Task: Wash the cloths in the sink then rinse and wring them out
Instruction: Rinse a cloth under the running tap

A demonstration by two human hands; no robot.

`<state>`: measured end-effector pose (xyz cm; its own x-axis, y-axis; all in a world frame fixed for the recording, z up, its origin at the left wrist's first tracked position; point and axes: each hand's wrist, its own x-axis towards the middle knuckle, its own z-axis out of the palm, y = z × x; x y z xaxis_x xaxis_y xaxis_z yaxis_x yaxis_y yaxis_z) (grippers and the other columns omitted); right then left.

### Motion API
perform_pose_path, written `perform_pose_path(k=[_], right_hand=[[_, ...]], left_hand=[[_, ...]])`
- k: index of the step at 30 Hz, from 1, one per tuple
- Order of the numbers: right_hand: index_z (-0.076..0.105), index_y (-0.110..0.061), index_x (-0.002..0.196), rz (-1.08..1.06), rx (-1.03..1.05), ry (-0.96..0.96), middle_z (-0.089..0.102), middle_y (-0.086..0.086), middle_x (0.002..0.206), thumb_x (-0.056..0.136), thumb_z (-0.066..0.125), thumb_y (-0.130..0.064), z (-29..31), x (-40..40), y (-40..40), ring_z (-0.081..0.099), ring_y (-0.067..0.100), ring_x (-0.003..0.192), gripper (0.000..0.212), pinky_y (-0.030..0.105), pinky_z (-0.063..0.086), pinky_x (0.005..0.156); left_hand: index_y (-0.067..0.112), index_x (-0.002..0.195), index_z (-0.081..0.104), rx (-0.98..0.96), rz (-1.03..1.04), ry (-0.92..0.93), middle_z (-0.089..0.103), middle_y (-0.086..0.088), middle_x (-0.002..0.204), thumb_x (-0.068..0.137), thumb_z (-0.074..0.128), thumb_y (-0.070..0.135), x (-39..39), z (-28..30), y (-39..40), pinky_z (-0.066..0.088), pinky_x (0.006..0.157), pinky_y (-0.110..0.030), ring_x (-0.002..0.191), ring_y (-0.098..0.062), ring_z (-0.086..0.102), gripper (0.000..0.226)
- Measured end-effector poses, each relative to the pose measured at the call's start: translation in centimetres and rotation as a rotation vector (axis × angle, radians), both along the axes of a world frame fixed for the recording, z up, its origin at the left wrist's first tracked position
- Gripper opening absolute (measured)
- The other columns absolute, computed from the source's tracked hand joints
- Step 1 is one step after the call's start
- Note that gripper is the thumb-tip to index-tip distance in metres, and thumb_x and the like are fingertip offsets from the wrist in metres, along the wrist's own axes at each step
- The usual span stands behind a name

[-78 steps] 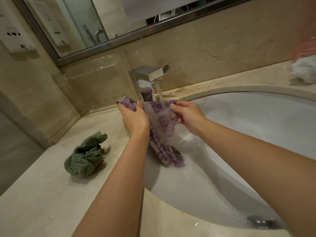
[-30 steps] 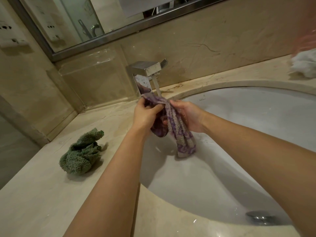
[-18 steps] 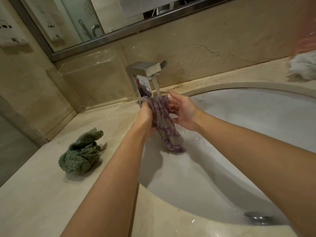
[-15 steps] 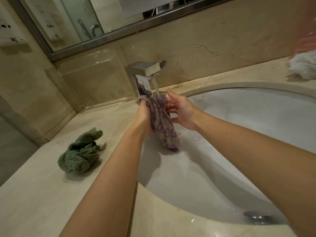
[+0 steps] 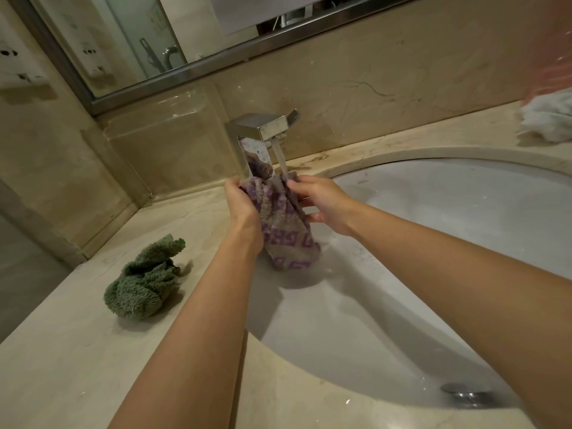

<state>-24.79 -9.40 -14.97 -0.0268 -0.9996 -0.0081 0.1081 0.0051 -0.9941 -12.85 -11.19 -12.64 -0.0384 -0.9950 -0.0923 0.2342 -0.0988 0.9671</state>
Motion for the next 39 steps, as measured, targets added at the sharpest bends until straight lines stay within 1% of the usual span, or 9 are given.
perform_pose_path(k=[2,5,7,11,14,19,26,32,39], right_hand=[[0.06,-0.017,0.126,-0.006,-0.018,0.032,0.065,-0.004,0.095,0.101,0.048,-0.028,-0.1,0.0,0.0,0.059,0.012,0.09,0.03,0.035,0.047,0.087],[0.061,-0.019,0.125,-0.043,-0.037,0.12,0.064,-0.006,0.094,0.102,0.045,-0.035,-0.3,-0.2,0.3,0.058,0.007,0.086,0.033,0.022,0.045,0.069],[0.061,-0.018,0.125,-0.05,-0.022,0.138,0.066,-0.004,0.099,0.102,0.039,-0.043,-0.3,-0.2,0.5,0.059,0.009,0.088,0.041,0.023,0.044,0.068],[0.054,-0.021,0.129,-0.04,0.064,-0.031,0.062,0.009,0.124,0.098,0.029,-0.058,-0.2,-0.6,-0.1,0.057,0.026,0.115,0.054,0.04,0.044,0.1],[0.043,-0.02,0.143,-0.014,0.115,-0.082,0.052,0.013,0.138,0.095,0.021,-0.066,-0.4,-0.5,-0.5,0.049,0.031,0.126,0.07,0.046,0.036,0.109],[0.055,-0.015,0.126,0.037,0.107,-0.136,0.062,0.009,0.109,0.1,0.024,-0.056,-0.4,-0.3,-0.1,0.058,0.024,0.101,0.057,0.037,0.046,0.089],[0.065,-0.016,0.099,-0.056,0.043,-0.102,0.066,0.001,0.086,0.095,0.058,-0.024,-1.3,-1.0,0.1,0.062,0.015,0.079,0.011,0.026,0.05,0.068],[0.066,-0.018,0.096,-0.112,0.037,-0.284,0.068,0.0,0.083,0.094,0.06,-0.025,-1.1,-1.1,-0.3,0.064,0.014,0.071,0.009,0.024,0.051,0.061],[0.062,-0.014,0.118,-0.044,0.047,-0.551,0.068,0.012,0.104,0.095,0.056,-0.021,-0.3,-1.3,-0.5,0.066,0.025,0.088,0.025,0.037,0.055,0.08]], left_hand=[[0.009,0.107,0.07,-0.009,-0.061,-0.095,0.071,-0.016,0.105,0.092,0.035,0.066,0.2,-0.1,0.2,0.055,0.088,-0.039,0.098,-0.032,0.068,0.069],[0.009,0.108,0.069,0.01,0.02,-0.372,0.073,-0.011,0.098,0.081,0.074,0.04,0.5,-0.7,0.1,0.056,0.087,-0.039,0.091,-0.027,0.07,0.041],[0.012,0.097,0.069,-0.01,0.148,-0.396,0.072,-0.009,0.098,0.076,0.08,0.028,0.7,-1.0,-0.3,0.054,0.091,-0.042,0.092,-0.027,0.069,0.028],[0.02,0.077,0.06,-0.027,0.324,-0.208,0.068,-0.004,0.093,0.084,0.072,0.031,0.5,-0.7,-0.4,0.049,0.098,-0.044,0.096,-0.026,0.065,0.018],[0.02,0.069,0.053,-0.064,0.429,-0.19,0.058,0.005,0.077,0.088,0.066,0.036,0.3,-0.4,-0.1,0.043,0.103,-0.044,0.09,-0.022,0.058,0.027],[0.018,0.069,0.055,-0.055,0.475,-0.082,0.059,0.005,0.074,0.089,0.064,0.035,0.4,0.1,0.1,0.046,0.1,-0.04,0.084,-0.019,0.059,0.028],[0.016,0.073,0.054,-0.063,0.515,0.023,0.059,0.004,0.074,0.09,0.064,0.03,0.8,0.3,0.0,0.046,0.07,-0.029,0.07,-0.013,0.057,0.024],[0.016,0.073,0.057,-0.111,0.47,-0.047,0.058,0.004,0.075,0.092,0.061,0.031,0.5,0.1,0.0,0.044,0.073,-0.029,0.076,-0.014,0.057,0.025],[0.018,0.077,0.059,-0.076,0.345,-0.101,0.062,0.002,0.083,0.09,0.062,0.039,0.4,-0.1,-0.2,0.049,0.095,-0.039,0.095,-0.023,0.062,0.025]])
